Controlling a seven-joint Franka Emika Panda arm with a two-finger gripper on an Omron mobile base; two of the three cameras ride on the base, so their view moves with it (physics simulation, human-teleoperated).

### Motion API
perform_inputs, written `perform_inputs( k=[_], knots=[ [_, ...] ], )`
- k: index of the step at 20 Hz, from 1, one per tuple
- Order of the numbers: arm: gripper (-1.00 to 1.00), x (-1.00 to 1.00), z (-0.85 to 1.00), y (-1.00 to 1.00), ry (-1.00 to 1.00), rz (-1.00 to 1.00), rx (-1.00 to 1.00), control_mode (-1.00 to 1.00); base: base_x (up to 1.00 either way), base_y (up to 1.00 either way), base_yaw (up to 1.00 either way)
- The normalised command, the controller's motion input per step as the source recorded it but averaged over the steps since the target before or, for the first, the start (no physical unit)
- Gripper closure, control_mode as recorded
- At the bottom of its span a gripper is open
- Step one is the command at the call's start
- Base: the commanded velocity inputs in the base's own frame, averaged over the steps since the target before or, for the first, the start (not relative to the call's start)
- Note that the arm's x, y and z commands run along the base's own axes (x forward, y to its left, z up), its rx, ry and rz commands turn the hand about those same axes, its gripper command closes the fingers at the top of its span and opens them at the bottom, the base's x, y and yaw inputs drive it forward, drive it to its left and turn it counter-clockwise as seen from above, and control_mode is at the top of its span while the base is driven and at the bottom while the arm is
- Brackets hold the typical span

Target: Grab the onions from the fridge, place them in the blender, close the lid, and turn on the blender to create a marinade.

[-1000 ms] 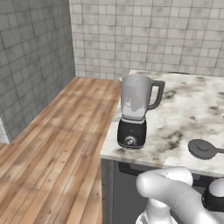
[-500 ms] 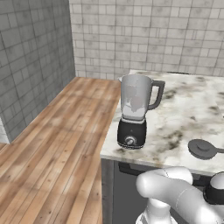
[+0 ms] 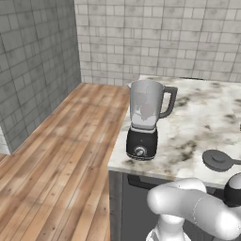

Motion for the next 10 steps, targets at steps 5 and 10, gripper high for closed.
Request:
perform_inputs(
  k=[5, 10],
  knots=[
    [-1.00, 0.02, -0.30, 0.00, 0.00, 0.10, 0.00, -1.00, 0.00, 0.00, 0.00],
    [-1.00, 0.03, -0.31, -0.03, 0.00, 0.12, 0.00, -1.00, 0.00, 0.00, 0.00]
  ],
)
